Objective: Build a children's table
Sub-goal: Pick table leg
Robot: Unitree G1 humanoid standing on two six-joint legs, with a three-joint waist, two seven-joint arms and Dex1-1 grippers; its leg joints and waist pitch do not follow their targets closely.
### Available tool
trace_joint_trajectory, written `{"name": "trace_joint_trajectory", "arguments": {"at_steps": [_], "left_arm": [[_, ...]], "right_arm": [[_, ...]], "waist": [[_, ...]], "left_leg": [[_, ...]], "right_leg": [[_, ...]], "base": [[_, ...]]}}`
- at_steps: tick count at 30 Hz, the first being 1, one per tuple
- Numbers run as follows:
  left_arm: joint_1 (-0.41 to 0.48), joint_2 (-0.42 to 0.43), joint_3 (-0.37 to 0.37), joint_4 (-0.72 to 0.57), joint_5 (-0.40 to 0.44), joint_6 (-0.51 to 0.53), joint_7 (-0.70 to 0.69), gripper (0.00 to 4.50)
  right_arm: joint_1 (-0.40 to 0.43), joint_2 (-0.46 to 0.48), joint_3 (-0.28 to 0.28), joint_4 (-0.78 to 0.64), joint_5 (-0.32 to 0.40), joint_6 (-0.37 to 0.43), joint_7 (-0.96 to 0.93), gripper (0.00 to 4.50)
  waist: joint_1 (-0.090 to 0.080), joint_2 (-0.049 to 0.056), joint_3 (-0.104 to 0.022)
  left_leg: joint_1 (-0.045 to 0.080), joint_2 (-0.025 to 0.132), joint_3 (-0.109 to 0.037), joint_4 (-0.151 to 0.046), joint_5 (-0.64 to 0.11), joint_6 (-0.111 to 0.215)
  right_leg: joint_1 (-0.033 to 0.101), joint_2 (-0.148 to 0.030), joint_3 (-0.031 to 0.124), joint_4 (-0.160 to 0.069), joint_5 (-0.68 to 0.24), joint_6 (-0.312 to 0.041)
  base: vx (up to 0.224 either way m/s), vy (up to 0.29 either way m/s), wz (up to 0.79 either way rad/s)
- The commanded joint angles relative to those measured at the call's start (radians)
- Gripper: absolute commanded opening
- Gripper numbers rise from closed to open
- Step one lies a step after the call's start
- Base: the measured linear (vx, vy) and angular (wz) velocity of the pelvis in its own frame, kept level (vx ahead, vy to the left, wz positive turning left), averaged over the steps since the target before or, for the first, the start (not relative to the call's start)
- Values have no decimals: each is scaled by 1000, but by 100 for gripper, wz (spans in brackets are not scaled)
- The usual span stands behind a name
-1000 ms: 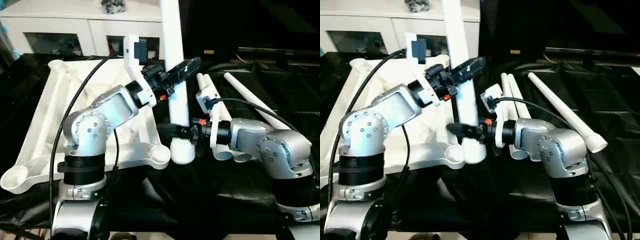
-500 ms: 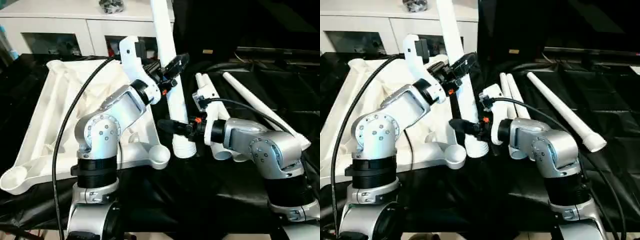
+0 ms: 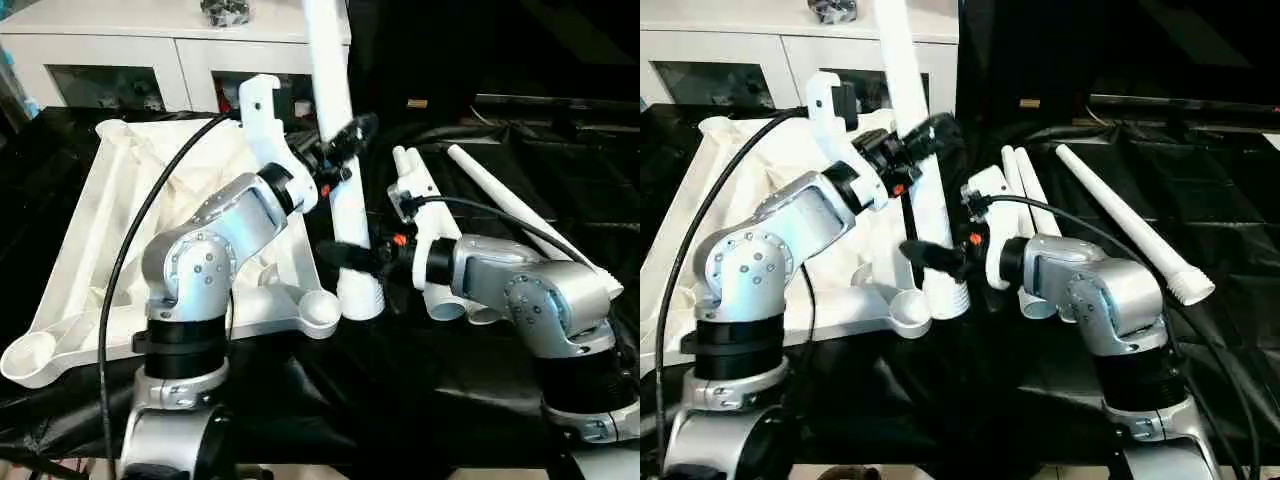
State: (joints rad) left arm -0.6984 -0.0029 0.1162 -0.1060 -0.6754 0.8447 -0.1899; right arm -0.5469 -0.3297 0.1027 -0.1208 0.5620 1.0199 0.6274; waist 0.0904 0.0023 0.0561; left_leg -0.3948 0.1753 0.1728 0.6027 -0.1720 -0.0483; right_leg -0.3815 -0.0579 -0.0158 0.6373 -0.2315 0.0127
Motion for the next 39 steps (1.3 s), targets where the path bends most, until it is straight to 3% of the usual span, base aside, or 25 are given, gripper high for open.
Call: {"name": "trace_joint_trajectory", "arguments": {"at_steps": [1,10,23,29,39], "left_arm": [[0,18,-11,-33,-16,-2,-42,179],[6,39,-36,-49,-55,12,-129,179],[9,66,-56,-64,-103,51,-214,179],[7,72,-59,-61,-122,61,-230,179],[7,72,-56,-65,-147,77,-240,179]], "right_arm": [[-5,-49,-6,-29,-9,-4,27,303],[3,-92,-4,-50,58,35,117,303],[17,-168,65,-77,69,57,207,303],[19,-175,72,-78,66,51,216,303],[25,-174,78,-78,68,50,223,221]], "waist": [[1,2,-70],[0,-1,-71],[2,-4,-71],[2,-4,-71],[2,-1,-72]], "left_leg": [[26,40,-15,-59,-96,-29],[24,40,-14,-57,-84,-12],[25,40,-13,-55,-75,-6],[25,40,-13,-55,-83,-6],[25,40,-14,-54,-77,-7]], "right_leg": [[49,-62,32,-70,56,-210],[50,-62,32,-67,67,-229],[50,-63,32,-67,51,-228],[49,-62,32,-68,42,-233],[51,-62,32,-66,65,-239]], "base": [[0,0,0],[0,0,0],[0,0,0],[0,0,0],[0,0,0]]}}
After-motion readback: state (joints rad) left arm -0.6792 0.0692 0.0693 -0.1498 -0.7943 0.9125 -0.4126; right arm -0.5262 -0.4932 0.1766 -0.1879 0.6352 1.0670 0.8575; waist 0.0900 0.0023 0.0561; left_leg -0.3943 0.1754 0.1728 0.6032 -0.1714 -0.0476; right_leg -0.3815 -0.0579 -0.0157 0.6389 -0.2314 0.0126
